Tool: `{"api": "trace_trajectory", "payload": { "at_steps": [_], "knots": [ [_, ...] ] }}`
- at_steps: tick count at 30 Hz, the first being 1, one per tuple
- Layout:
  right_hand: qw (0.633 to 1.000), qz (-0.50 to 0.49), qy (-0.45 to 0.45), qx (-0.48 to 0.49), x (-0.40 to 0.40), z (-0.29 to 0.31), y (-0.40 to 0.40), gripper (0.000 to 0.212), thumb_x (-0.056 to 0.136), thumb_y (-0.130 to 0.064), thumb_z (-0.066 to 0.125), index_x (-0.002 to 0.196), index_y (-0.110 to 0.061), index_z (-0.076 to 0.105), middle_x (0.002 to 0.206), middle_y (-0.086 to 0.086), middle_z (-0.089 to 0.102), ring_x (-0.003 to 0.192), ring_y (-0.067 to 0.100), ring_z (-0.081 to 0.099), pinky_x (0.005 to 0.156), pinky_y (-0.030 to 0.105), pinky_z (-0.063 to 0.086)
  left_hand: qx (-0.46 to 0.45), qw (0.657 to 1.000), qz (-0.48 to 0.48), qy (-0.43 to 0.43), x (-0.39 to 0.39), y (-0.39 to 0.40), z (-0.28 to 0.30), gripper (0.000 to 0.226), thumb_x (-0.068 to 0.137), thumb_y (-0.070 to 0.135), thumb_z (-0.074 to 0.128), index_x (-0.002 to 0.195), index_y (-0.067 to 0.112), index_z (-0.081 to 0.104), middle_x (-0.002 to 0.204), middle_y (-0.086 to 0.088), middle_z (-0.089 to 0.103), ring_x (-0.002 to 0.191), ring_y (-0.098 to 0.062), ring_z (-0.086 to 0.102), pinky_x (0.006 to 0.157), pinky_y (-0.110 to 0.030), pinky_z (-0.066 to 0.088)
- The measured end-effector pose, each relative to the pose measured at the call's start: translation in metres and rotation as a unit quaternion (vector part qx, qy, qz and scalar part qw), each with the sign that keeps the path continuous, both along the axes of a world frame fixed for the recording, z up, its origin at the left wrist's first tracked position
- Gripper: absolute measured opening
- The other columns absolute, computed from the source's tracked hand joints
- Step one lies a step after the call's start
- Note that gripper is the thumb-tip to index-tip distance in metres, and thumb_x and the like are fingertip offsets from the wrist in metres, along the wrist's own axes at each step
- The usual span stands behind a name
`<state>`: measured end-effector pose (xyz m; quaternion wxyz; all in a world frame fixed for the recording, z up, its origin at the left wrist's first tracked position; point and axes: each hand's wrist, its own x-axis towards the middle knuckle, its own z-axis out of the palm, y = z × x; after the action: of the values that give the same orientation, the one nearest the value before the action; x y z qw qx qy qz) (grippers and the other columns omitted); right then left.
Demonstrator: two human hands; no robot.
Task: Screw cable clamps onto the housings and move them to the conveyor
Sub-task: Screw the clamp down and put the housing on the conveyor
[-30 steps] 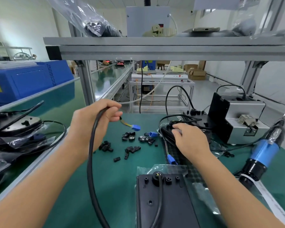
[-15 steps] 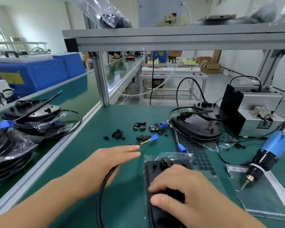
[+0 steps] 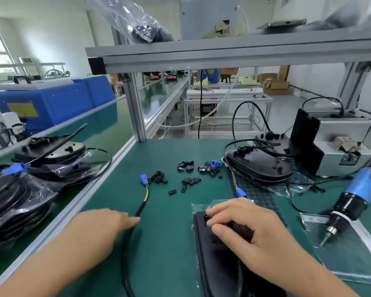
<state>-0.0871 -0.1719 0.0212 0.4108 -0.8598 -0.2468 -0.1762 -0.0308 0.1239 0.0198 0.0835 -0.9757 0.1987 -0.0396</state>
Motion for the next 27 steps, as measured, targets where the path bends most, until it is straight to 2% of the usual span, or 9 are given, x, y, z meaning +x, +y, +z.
{"api": "trace_trajectory", "payload": {
  "at_steps": [1, 3, 5, 8, 13, 16, 18, 21, 27],
  "knots": [
    [1.0, -0.011, 0.001, 0.0, 0.0, 0.001, -0.001, 0.011, 0.086, -0.028, 0.063, 0.088, -0.028, 0.074, 0.097, -0.019, 0.067, 0.099, 0.005, 0.062, 0.086, 0.014, 0.043, -0.041, 0.999, 0.014, -0.008, 0.012, -0.01, 0.008, 0.064, 0.086, 0.01, 0.043, 0.13, 0.057, 0.046, 0.13, 0.025, 0.058, 0.113, -0.007, 0.059, 0.087, -0.022, 0.048],
    [0.999, -0.039, 0.017, -0.018, -0.001, 0.003, -0.002, 0.014, 0.089, -0.036, 0.058, 0.09, -0.034, 0.071, 0.091, -0.016, 0.061, 0.088, 0.005, 0.058, 0.075, 0.012, 0.04, -0.183, 0.982, 0.017, -0.036, 0.041, -0.036, 0.008, 0.03, 0.092, 0.021, 0.058, 0.117, 0.033, 0.068, 0.11, 0.009, 0.071, 0.105, -0.015, 0.064, 0.091, -0.024, 0.046],
    [0.993, -0.092, 0.051, -0.06, -0.001, 0.005, -0.005, 0.023, 0.085, -0.059, 0.05, 0.095, -0.044, 0.063, 0.087, -0.016, 0.055, 0.084, 0.005, 0.055, 0.069, 0.013, 0.039, -0.249, 0.967, 0.045, -0.026, 0.064, -0.07, -0.001, 0.029, 0.091, 0.025, 0.063, 0.119, 0.018, 0.068, 0.109, -0.002, 0.069, 0.104, -0.021, 0.062, 0.093, -0.027, 0.043],
    [0.968, -0.161, 0.115, -0.158, -0.001, 0.005, -0.007, 0.047, 0.064, -0.078, 0.045, 0.097, -0.044, 0.049, 0.084, -0.018, 0.054, 0.078, -0.002, 0.055, 0.066, 0.013, 0.04, -0.248, 0.963, 0.1, 0.022, 0.086, -0.097, -0.021, 0.03, 0.091, 0.027, 0.064, 0.115, 0.009, 0.067, 0.111, -0.01, 0.064, 0.107, -0.026, 0.06, 0.093, -0.032, 0.045],
    [0.958, -0.154, 0.147, -0.19, 0.008, 0.008, -0.014, 0.02, 0.077, -0.05, 0.06, 0.08, -0.032, 0.052, 0.086, -0.013, 0.054, 0.077, -0.001, 0.056, 0.07, 0.012, 0.04, -0.303, 0.948, 0.1, 0.011, 0.094, -0.095, -0.027, 0.013, 0.09, 0.018, 0.066, 0.093, 0.008, 0.074, 0.095, -0.005, 0.07, 0.092, -0.019, 0.063, 0.084, -0.025, 0.046],
    [0.965, -0.15, 0.158, -0.145, 0.012, 0.011, -0.018, 0.007, 0.079, -0.036, 0.062, 0.08, -0.034, 0.055, 0.09, -0.014, 0.054, 0.075, -0.002, 0.059, 0.07, 0.013, 0.043, -0.373, 0.928, 0.018, -0.004, 0.073, -0.1, -0.017, 0.006, 0.089, 0.019, 0.066, 0.09, 0.015, 0.071, 0.075, 0.011, 0.063, 0.068, -0.001, 0.056, 0.067, -0.006, 0.037],
    [0.965, -0.14, 0.177, -0.131, 0.018, 0.014, -0.022, 0.007, 0.082, -0.028, 0.062, 0.084, -0.033, 0.057, 0.084, -0.014, 0.06, 0.069, -0.005, 0.059, 0.064, 0.009, 0.043, -0.402, 0.914, -0.049, 0.021, 0.055, -0.11, -0.008, 0.006, 0.088, 0.017, 0.067, 0.085, 0.021, 0.068, 0.068, 0.013, 0.064, 0.062, -0.001, 0.06, 0.065, -0.004, 0.041],
    [0.963, -0.114, 0.225, -0.09, 0.028, 0.018, -0.03, 0.011, 0.088, -0.017, 0.061, 0.084, -0.027, 0.061, 0.07, -0.009, 0.064, 0.054, 0.0, 0.063, 0.059, 0.016, 0.052, -0.43, 0.894, -0.111, 0.058, 0.034, -0.127, 0.003, 0.016, 0.087, 0.009, 0.066, 0.088, 0.025, 0.067, 0.072, 0.012, 0.067, 0.069, 0.0, 0.065, 0.073, -0.012, 0.049],
    [0.957, -0.054, 0.284, 0.038, 0.033, 0.019, -0.041, 0.008, 0.089, -0.007, 0.064, 0.082, -0.011, 0.066, 0.064, -0.002, 0.064, 0.055, 0.011, 0.066, 0.053, 0.024, 0.055, -0.359, 0.913, -0.194, 0.023, 0.025, -0.148, 0.018, 0.021, 0.082, 0.005, 0.065, 0.096, 0.017, 0.072, 0.084, 0.011, 0.064, 0.071, -0.001, 0.056, 0.073, -0.009, 0.044]
  ]
}}
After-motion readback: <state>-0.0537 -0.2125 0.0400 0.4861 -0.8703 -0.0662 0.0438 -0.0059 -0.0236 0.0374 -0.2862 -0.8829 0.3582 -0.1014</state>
